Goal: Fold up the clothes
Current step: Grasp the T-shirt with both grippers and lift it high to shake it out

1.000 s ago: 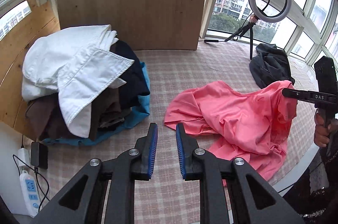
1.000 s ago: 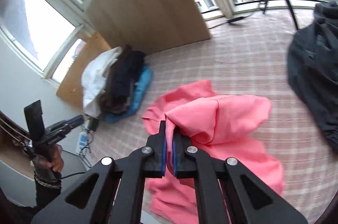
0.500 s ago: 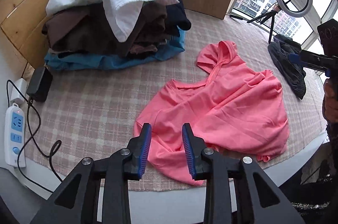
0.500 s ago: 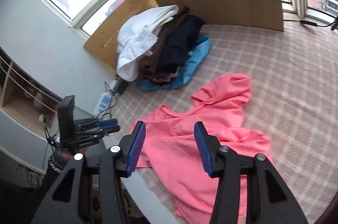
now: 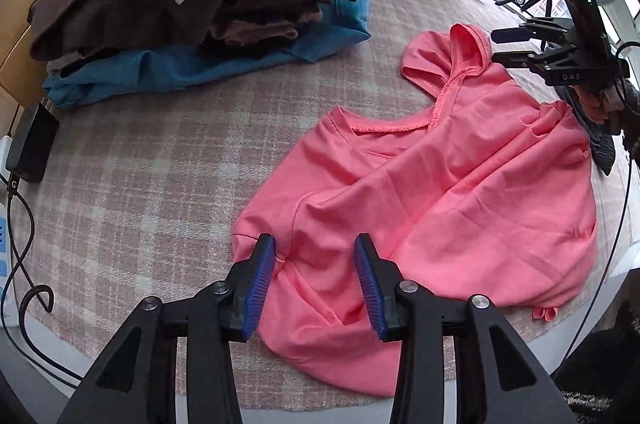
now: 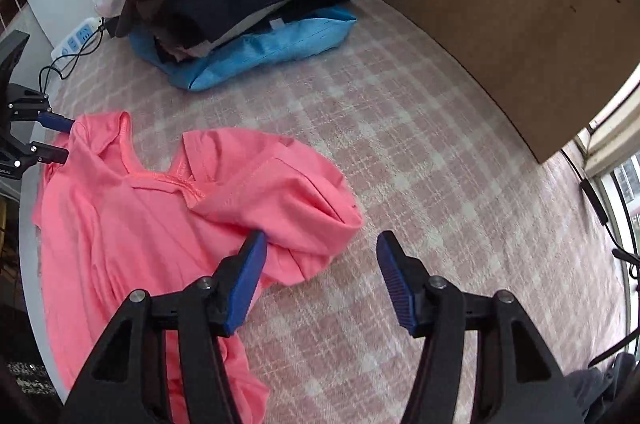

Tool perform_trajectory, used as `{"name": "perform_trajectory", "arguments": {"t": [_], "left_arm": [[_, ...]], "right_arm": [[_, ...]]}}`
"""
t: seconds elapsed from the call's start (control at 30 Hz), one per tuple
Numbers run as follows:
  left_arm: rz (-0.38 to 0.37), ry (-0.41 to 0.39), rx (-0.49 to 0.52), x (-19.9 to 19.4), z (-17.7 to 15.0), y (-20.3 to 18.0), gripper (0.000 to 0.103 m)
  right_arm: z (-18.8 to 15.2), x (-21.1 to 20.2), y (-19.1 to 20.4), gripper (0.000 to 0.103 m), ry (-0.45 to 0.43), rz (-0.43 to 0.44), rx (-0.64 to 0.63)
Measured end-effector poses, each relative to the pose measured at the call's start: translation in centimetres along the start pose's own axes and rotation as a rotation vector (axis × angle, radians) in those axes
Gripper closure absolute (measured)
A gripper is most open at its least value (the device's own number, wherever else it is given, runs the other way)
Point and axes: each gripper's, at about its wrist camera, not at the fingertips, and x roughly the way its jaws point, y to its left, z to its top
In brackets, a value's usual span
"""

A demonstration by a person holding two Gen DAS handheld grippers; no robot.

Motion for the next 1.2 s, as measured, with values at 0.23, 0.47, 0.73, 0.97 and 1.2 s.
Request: {"name": "perform_trajectory", "arguments": {"t": [0.23,0.47,0.73,0.97,1.2], "left_arm": [[0.038,-0.039,-0.003,-0.8,-0.3,-0.2,0.101],[0.041,-0.226,-0.023,-8.9,0.8,0.1,0.102],[0.078,-0.606,0.148,-25.0,8.4,-4.3,0.102],[0.101,-0.935,0.315,-40.0,13.6,-9.8,0.101],[0.069,-1.142,0.398,-48.3,11.9,-12.7,0.101]], "right_arm": [[0.3,1.1,-0.8,0.095,0.012,0.143,0.031],[-1.9,-10.1,-2.1,0.096,-0.206,0.084,0.093],[-1.4,-30.9,-1.6,0.096,-0.566,-0.240,0.142],[-2.9,-49.7,2.8,0.096,-0.789,-0.541,0.141],[-4.9,-56.8,8.0,0.096,-0.843,-0.641,0.158]]}}
